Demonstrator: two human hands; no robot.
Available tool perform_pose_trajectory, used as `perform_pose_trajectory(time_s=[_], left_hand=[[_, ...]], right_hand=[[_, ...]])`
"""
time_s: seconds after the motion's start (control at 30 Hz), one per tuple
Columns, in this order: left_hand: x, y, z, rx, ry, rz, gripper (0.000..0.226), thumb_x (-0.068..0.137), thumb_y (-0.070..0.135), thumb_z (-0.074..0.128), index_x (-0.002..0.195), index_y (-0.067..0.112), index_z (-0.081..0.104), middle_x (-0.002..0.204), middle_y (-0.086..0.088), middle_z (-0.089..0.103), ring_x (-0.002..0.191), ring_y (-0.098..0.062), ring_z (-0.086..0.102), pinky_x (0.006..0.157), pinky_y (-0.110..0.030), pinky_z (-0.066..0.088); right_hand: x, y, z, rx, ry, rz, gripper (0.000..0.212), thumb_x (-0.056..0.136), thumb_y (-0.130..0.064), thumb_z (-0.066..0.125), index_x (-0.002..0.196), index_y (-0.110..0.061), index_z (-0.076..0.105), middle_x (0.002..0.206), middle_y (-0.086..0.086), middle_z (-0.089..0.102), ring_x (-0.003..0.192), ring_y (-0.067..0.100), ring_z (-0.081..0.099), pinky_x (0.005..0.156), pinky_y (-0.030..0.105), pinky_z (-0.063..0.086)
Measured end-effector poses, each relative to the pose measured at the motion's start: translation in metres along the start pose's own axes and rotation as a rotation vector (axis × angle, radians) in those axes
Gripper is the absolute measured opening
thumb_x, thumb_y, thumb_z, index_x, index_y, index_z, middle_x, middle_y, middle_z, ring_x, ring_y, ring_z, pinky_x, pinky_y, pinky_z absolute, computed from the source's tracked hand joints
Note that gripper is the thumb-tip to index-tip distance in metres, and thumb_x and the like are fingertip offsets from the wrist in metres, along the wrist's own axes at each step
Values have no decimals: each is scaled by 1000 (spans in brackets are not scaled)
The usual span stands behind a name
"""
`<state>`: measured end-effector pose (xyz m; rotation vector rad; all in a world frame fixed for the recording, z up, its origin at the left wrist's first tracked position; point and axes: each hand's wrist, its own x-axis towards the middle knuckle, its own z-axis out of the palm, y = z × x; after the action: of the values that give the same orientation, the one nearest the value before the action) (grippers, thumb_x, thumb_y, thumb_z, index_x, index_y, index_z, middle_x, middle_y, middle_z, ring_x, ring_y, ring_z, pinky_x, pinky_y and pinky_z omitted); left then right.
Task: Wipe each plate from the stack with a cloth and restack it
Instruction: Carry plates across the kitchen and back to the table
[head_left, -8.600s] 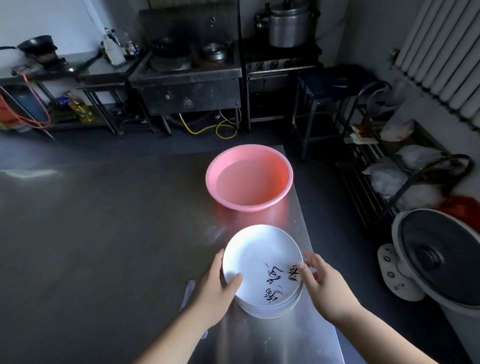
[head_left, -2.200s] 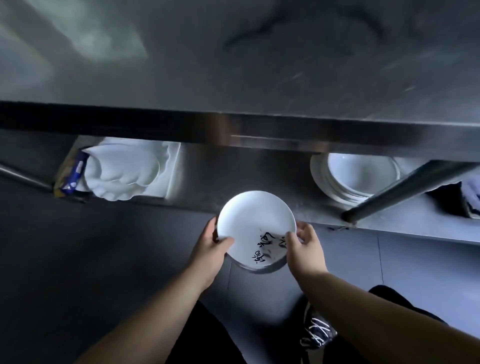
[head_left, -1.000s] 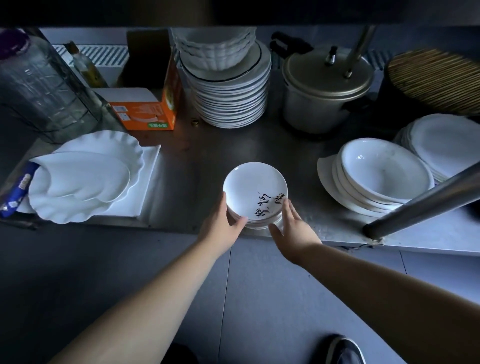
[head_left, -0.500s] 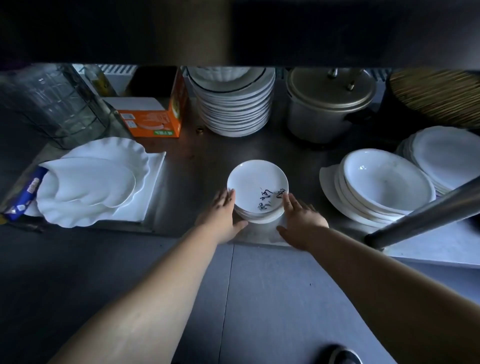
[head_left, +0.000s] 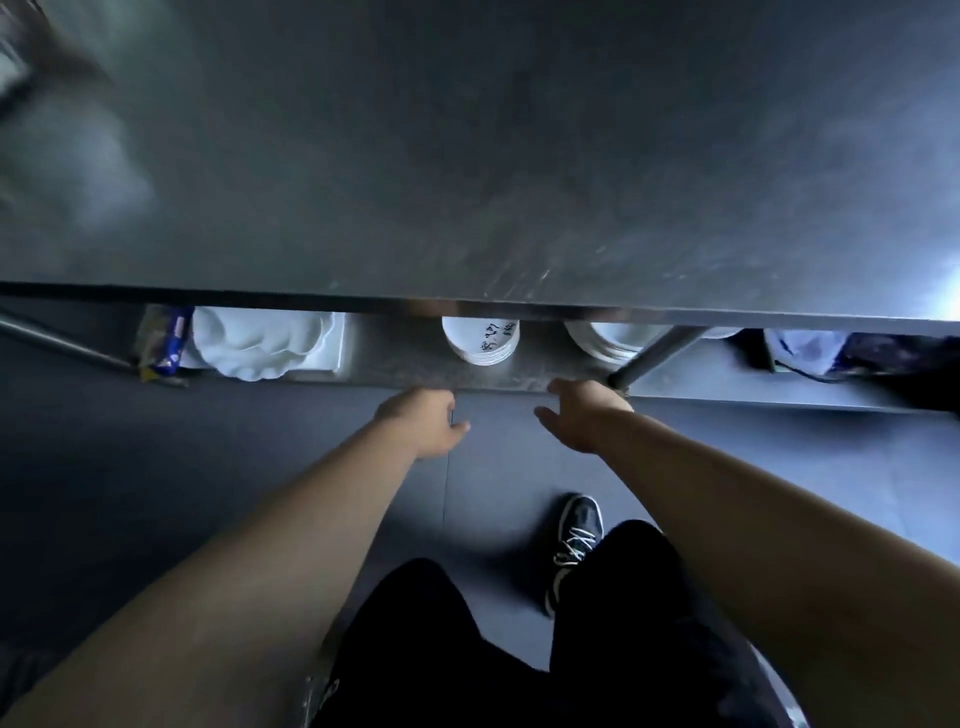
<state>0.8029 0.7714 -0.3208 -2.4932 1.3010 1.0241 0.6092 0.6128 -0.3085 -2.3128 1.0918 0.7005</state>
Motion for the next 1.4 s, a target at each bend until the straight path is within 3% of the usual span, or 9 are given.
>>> perform_pose_trajectory(time_s=[0.2, 0.27, 0.37, 0.5, 0.63, 0.8, 1.1, 1.2, 1.4], left_hand=[[-153, 36, -93, 18, -31, 74, 51, 93, 66, 55, 134, 35, 56, 129, 10, 67, 94, -21, 65, 90, -35, 55], [-184, 51, -119, 47, -10, 107, 51, 93, 65, 55, 135, 37, 55, 128, 11, 67, 99, -20, 67, 91, -34, 54], [-210, 72, -147, 51, 46, 171, 52, 90, 66, 56, 132, 35, 57, 129, 6, 67, 116, -21, 64, 95, -37, 54], [-222, 113, -177, 33, 99, 223, 50, 85, 69, 53, 120, 34, 61, 115, 11, 68, 105, -21, 66, 89, -36, 56], [-228, 177, -202, 89, 148, 304, 49, 89, 67, 52, 129, 39, 58, 124, 13, 63, 107, -17, 63, 85, -32, 52], [-224, 296, -222, 137, 155, 458, 35, 94, 57, 57, 123, 37, 59, 119, 15, 64, 106, -14, 61, 92, -34, 53], [-214, 570, -199, 242, 144, 663, 49, 92, 61, 53, 136, 39, 55, 137, 14, 61, 120, -16, 60, 93, -31, 50], [-221, 660, -181, 261, 113, 753, 45, 95, 55, 55, 136, 36, 56, 139, 12, 61, 123, -17, 59, 97, -30, 49], [-230, 808, -154, 354, 101, 919, 48, 96, 57, 55, 141, 39, 52, 140, 13, 59, 127, -16, 57, 97, -31, 48]], right_hand=[[-167, -10, -93, 151, 74, 59, 63, 100, -61, 53, 152, -26, 47, 145, 3, 62, 129, 29, 61, 103, 41, 53], [-205, -11, -116, 159, 126, 68, 64, 99, -62, 53, 152, -27, 47, 146, 2, 61, 129, 28, 61, 100, 40, 54], [-245, -5, -139, 134, 185, 89, 62, 98, -64, 51, 149, -28, 49, 142, 2, 63, 124, 29, 63, 95, 41, 56], [-281, 23, -161, 200, 237, 145, 54, 99, -60, 51, 141, -26, 52, 135, 3, 63, 119, 29, 64, 87, 38, 55], [-312, 77, -177, 277, 306, 205, 59, 97, -63, 51, 147, -31, 48, 143, -4, 58, 123, 22, 62, 94, 37, 55], [-352, 176, -192, 319, 417, 305, 60, 99, -64, 50, 148, -30, 46, 142, -4, 59, 120, 20, 63, 92, 38, 56], [-441, 396, -211, 400, 554, 491, 44, 98, -59, 49, 134, -33, 51, 126, -6, 59, 120, 21, 60, 84, 36, 54], [-479, 465, -215, 395, 609, 577, 49, 100, -60, 48, 142, -34, 48, 133, -7, 58, 124, 20, 59, 79, 32, 49], [-528, 572, -214, 446, 709, 730, 54, 99, -63, 50, 146, -36, 47, 139, -9, 59, 126, 17, 59, 90, 36, 55]])
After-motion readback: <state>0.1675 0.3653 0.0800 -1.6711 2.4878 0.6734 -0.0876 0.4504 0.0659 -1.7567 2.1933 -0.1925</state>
